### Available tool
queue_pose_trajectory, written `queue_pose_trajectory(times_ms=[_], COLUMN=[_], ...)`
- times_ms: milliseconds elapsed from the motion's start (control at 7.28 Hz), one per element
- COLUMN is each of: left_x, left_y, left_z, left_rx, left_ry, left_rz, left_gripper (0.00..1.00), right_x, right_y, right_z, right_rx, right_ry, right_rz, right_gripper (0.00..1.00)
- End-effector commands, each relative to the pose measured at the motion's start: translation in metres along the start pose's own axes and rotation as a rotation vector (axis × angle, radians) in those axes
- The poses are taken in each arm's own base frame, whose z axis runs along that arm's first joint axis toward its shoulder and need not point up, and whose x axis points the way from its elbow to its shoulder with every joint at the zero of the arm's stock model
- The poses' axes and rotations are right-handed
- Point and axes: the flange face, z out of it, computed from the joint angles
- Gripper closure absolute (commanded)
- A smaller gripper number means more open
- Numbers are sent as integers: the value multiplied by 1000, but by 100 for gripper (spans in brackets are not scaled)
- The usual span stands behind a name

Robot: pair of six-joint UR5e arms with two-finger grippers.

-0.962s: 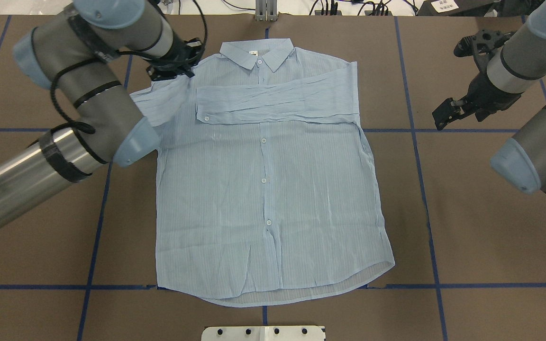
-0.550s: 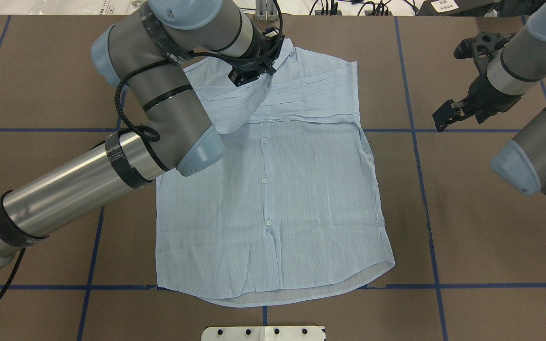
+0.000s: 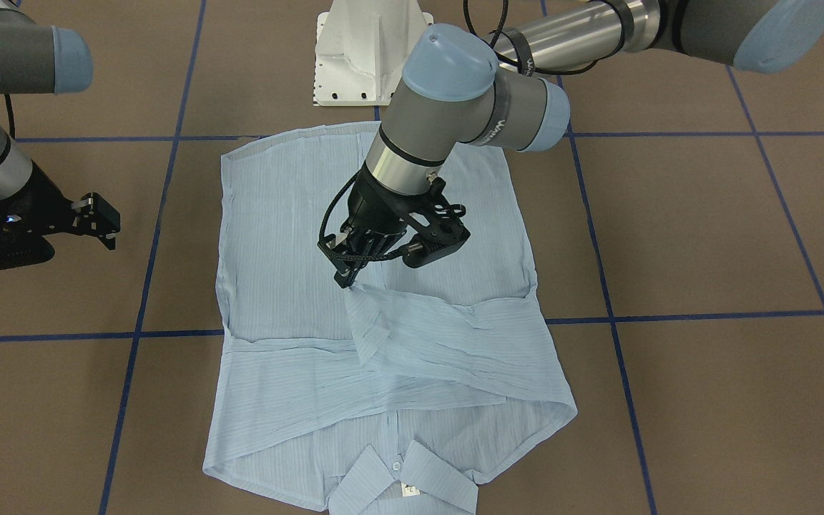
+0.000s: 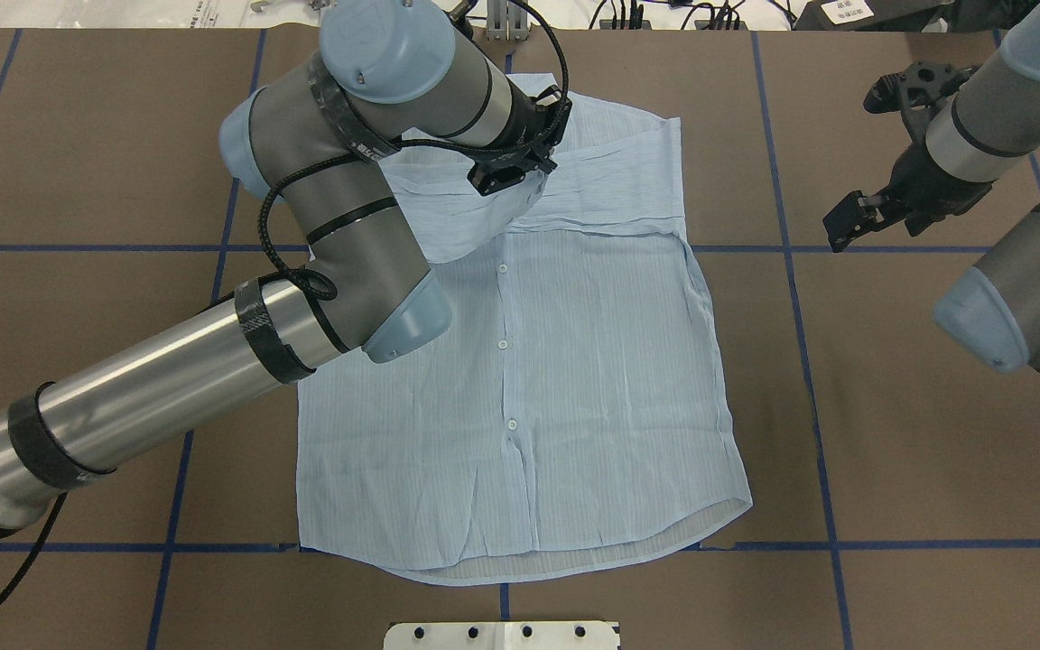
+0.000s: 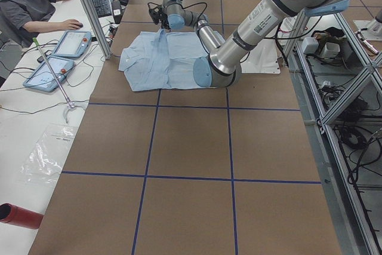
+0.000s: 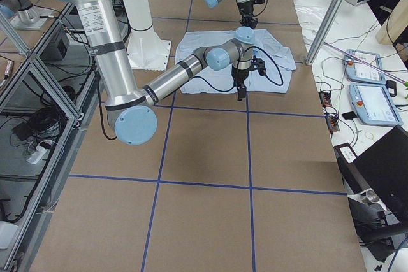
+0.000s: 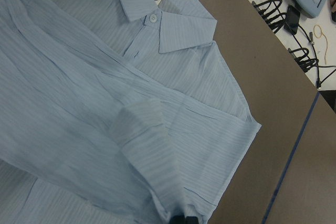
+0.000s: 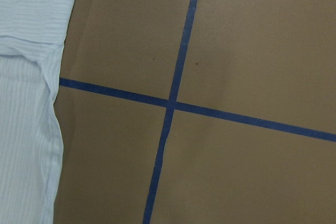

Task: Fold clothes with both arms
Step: 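Fold the held sleeve across the shirt front with the left gripper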

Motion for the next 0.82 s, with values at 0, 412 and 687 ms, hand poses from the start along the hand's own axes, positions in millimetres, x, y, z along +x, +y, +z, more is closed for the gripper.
queue_pose_trajectory(times_ms=[0, 412, 687], left_x=[-3, -12, -22], left_y=[37, 42, 25], left_z=[12, 31, 83], left_rx=[-48, -53, -23], left_ry=[0, -16, 33], left_rz=[21, -5, 6], left_gripper=[100, 100, 100], right_x=[1, 2, 2], right_y=[0, 1, 1], right_z=[1, 1, 2], right_rx=[-2, -2, -4], right_ry=[1, 2, 2], right_rz=[1, 1, 6], right_gripper=[0, 0, 0])
